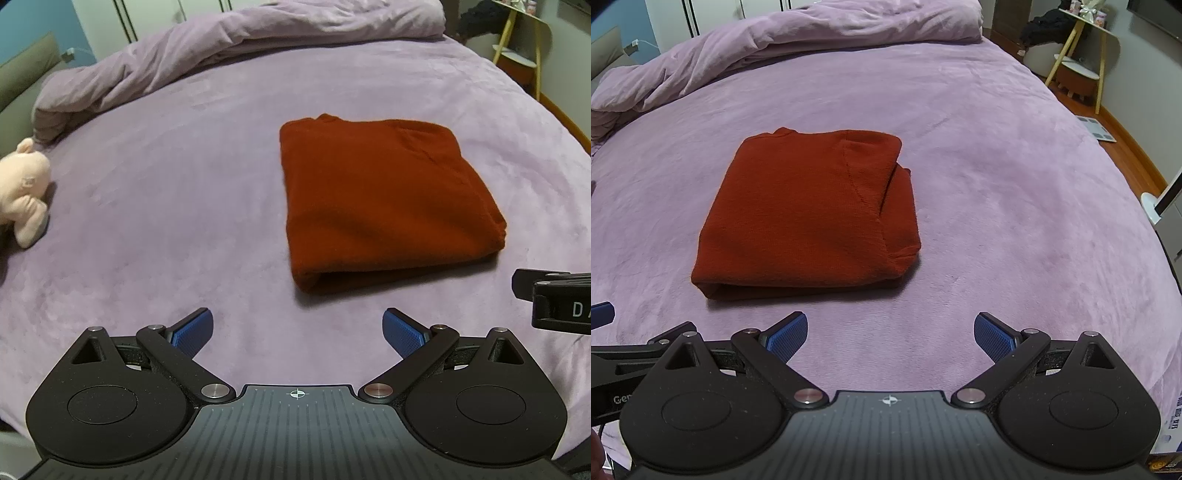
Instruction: Fold small clothes
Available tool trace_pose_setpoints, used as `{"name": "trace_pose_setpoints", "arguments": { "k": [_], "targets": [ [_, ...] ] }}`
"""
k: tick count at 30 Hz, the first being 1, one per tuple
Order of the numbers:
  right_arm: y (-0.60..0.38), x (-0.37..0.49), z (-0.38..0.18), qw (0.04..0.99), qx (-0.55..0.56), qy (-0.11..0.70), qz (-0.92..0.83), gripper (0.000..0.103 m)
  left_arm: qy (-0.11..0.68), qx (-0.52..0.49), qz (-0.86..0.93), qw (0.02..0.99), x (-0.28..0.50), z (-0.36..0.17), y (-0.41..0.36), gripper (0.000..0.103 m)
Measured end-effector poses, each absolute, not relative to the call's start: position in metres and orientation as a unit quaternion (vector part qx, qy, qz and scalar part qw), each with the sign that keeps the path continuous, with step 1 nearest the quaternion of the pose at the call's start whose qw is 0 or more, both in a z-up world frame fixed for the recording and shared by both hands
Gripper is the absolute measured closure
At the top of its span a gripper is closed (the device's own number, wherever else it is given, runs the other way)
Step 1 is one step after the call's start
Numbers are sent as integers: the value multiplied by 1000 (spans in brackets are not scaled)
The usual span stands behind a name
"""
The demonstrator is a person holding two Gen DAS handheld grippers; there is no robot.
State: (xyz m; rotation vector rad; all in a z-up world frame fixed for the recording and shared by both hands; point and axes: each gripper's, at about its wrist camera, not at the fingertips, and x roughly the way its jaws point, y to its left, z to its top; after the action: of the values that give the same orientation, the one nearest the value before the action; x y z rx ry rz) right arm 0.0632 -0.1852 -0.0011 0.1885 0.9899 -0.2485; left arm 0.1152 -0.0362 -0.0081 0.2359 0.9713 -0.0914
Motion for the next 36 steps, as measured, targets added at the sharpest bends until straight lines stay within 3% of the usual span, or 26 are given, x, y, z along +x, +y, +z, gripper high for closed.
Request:
{"name": "trace_pose_setpoints", "arguments": {
  "k": [36],
  "targets": [
    [-186, 62, -1, 868, 93, 473, -122, 6, 462, 133, -54, 875, 116, -5, -43, 2]
  ]
}}
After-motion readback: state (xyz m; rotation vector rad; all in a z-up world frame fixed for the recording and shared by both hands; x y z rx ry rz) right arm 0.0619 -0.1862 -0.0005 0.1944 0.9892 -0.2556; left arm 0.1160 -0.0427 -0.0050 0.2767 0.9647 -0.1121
